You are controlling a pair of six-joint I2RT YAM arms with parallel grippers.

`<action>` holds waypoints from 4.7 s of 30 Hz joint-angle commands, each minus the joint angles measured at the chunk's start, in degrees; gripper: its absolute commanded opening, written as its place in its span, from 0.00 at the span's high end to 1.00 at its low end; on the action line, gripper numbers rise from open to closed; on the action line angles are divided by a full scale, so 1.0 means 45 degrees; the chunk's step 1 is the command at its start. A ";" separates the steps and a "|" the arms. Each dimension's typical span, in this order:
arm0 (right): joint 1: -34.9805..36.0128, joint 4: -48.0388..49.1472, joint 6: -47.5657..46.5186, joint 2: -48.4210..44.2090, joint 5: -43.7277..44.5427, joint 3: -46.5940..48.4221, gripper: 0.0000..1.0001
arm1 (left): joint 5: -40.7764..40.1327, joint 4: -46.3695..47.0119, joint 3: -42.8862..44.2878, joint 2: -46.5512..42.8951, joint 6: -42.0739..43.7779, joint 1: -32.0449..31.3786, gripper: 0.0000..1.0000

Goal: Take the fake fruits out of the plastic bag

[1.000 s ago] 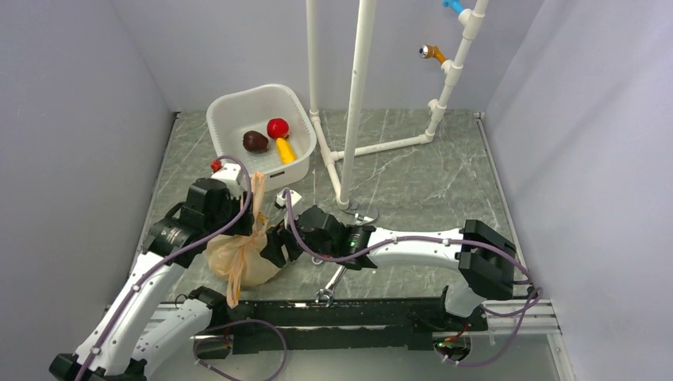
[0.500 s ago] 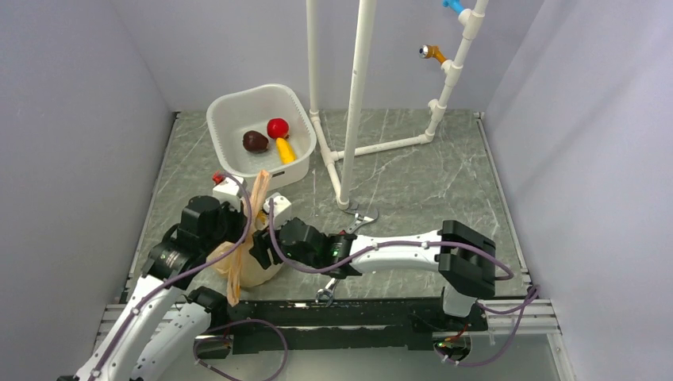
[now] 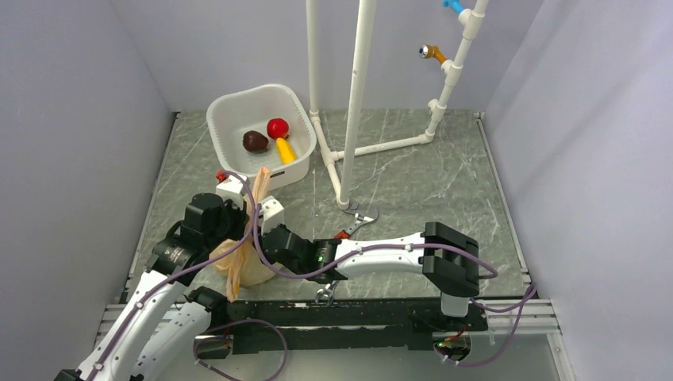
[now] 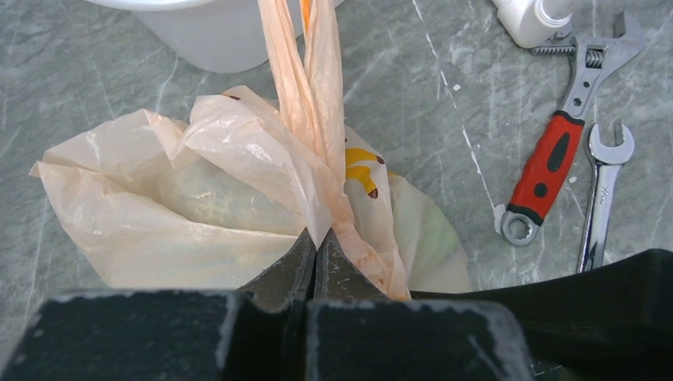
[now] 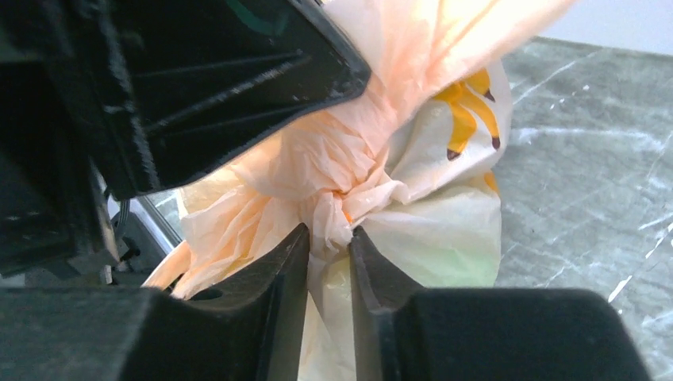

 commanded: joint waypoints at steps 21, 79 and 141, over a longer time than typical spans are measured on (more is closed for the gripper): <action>-0.0086 -0.0400 0.1375 -0.3823 0.2060 -0.5104 1.00 | -0.5123 -0.0403 0.0239 -0.2640 -0.1354 -0.0011 1.00; -0.0137 0.2796 -0.0786 -0.5121 0.0397 -0.5205 1.00 | -0.5985 -0.0666 0.0303 -0.3565 -0.2002 -0.0011 0.93; -0.0125 0.2987 -0.1135 -0.5935 -0.1895 -0.6944 1.00 | -0.2080 0.2007 -0.0522 -0.4269 0.0500 -0.0011 1.00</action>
